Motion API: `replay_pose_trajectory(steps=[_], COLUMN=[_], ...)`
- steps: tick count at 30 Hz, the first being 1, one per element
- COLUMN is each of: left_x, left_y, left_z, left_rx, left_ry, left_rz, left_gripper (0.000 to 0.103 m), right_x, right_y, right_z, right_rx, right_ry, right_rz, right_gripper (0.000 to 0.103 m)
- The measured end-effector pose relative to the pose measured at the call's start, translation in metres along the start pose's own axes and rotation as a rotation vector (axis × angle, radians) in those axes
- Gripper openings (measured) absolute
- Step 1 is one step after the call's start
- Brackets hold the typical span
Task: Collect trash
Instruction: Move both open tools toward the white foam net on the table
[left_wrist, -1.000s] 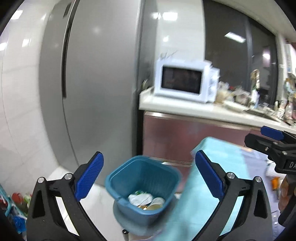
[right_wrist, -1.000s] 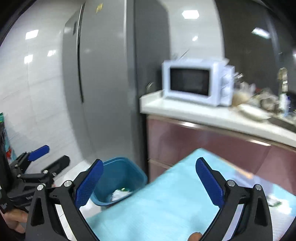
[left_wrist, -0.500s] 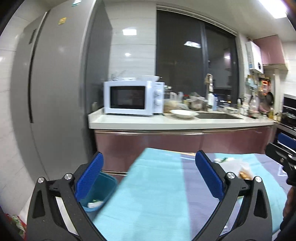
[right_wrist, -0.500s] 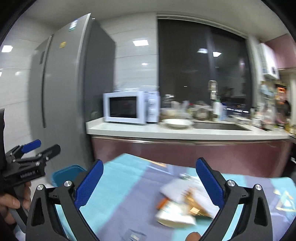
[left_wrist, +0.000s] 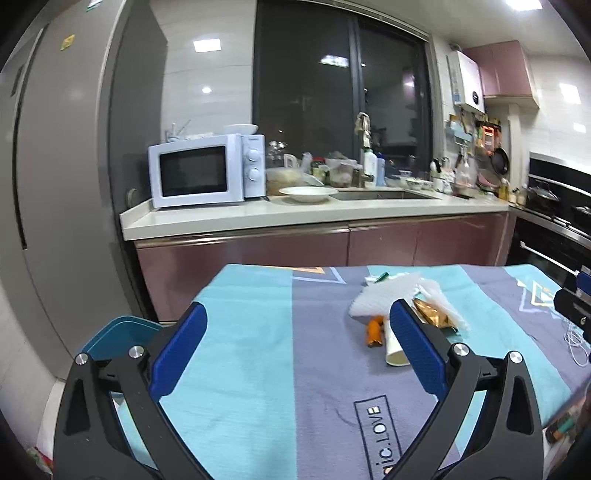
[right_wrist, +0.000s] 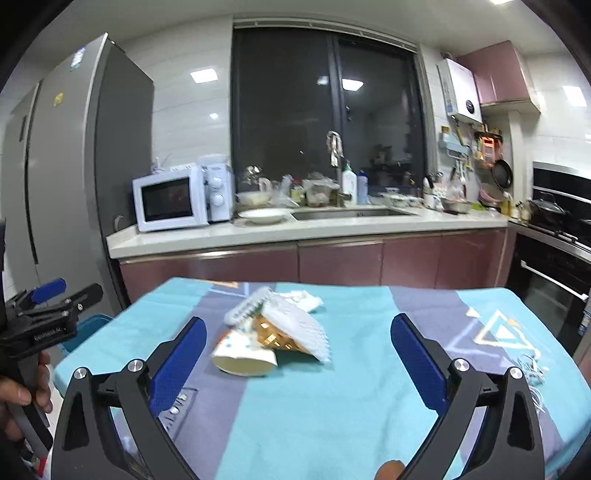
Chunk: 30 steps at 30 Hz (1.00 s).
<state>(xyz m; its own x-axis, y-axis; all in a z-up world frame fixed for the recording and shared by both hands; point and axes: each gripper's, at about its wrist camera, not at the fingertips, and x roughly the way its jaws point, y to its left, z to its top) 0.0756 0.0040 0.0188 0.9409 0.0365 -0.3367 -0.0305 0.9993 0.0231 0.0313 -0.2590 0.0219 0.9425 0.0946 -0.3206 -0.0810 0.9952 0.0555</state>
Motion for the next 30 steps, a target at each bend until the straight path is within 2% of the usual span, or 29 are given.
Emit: replay_pose_trajectory(steps=[5,10,17,23,30], left_x=[0.014,0.027,0.051,0.091,0.146], left_y=[-0.002,0.002,0.010,-0.005,-0.046], left_z=[0.001,0.003,0.008,0.013,0.018], left_rx=[0.011,0.018,0.003,0.023,0.071], left_ry=[0.026,0.045,0.064,0.111,0.178], left_rz=[-0.016,-0.020,-0.019,-0.087,-0.187], left_gripper=[0.098,0.098,0.098,0.098,0.098], right_x=[0.000,0.011,0.045,0.083,0.130], right_y=[-0.009,-0.010,-0.002,-0.001,-0.007], right_z=[-0.006,-0.004,0.001,0.006,0.007], right_rx=[0.016,0.015,-0.013,-0.013,0.007], right_ry=[0.018,0.041,0.085,0.135,0.221], right_rz=[-0.036,-0.034,-0.017,-0.001,0.047], right_gripper=[0.097,0.097,0.097,0.097,0.097])
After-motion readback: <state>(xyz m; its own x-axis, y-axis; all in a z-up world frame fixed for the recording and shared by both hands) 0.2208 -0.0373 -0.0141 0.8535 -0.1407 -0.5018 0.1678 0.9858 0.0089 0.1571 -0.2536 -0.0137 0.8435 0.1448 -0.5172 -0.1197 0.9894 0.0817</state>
